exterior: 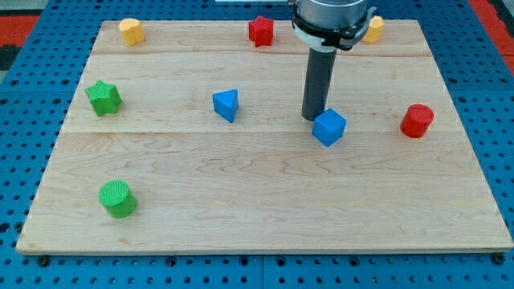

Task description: Move the cube to the bottom left of the board

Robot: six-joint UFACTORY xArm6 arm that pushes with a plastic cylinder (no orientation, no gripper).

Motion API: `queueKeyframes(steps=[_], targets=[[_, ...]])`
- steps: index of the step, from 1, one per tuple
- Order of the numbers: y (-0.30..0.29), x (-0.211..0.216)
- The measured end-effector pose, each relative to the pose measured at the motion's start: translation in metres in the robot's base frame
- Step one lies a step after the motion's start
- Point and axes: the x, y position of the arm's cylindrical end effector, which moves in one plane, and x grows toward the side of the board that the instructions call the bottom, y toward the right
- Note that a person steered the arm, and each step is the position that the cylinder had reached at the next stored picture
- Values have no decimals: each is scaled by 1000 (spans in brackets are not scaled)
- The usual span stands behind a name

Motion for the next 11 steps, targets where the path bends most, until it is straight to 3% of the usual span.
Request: queueKeyframes(steps=[5, 8, 9, 10, 11], targets=[[6, 2], [21, 46], [38, 27], [93, 16], [103, 59]])
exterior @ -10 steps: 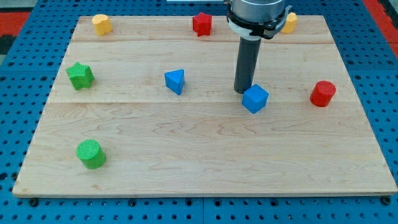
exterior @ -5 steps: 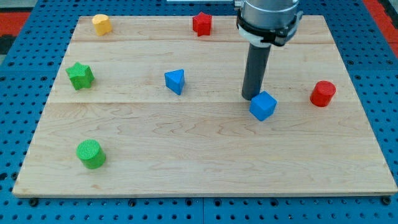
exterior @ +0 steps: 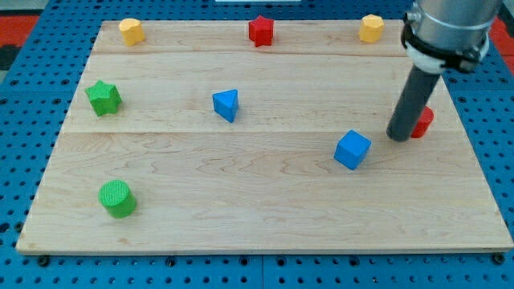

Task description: Move the cube to the bottom left of the board

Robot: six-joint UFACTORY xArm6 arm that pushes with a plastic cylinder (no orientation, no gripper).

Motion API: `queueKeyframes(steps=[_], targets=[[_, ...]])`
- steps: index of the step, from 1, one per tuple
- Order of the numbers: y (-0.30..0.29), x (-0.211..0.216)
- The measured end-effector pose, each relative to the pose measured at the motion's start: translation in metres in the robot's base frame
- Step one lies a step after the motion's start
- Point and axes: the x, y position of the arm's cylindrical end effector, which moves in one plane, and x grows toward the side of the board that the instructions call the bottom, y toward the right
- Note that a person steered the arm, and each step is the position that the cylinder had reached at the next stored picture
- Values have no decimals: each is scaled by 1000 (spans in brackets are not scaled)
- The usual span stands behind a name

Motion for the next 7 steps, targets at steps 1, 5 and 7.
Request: queueKeyframes(steps=[1, 5, 7], targets=[[-95, 23], [-278, -4], [-322, -29]])
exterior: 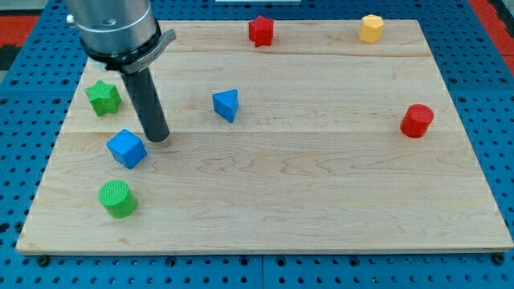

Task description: Move the cube to the bottom left of the board

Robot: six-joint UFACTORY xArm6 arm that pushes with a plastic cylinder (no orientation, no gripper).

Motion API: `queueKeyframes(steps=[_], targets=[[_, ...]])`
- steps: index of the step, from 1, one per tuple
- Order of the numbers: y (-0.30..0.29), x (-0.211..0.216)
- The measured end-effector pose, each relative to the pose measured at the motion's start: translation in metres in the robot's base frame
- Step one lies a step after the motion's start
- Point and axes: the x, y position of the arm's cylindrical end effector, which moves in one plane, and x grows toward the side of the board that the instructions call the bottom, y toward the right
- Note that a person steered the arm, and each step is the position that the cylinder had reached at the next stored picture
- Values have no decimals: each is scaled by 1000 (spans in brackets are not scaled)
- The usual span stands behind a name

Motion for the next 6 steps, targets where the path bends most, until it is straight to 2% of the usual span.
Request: queueKeyframes(steps=[3, 4, 5, 6], targets=[[-4, -5], [-4, -29], [-25, -32], [-45, -15]])
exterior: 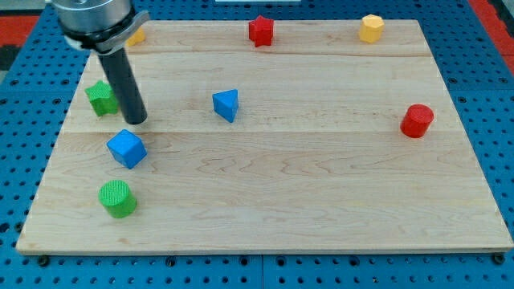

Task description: Move the cube to the bottom left of the board

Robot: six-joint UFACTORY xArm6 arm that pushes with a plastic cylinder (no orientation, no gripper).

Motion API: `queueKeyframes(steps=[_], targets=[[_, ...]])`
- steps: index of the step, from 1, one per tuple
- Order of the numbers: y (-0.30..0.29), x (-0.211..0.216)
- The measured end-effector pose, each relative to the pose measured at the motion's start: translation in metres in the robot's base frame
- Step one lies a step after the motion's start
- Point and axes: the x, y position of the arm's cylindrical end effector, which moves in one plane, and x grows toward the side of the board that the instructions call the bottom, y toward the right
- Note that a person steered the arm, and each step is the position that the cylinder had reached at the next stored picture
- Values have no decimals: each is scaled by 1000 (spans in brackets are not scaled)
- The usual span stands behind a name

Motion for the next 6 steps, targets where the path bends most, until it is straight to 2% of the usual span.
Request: queueKeyframes(steps=[1, 2, 4, 5, 6], targets=[[11, 23], [45, 29], [-67, 85], [-66, 107], [0, 109]])
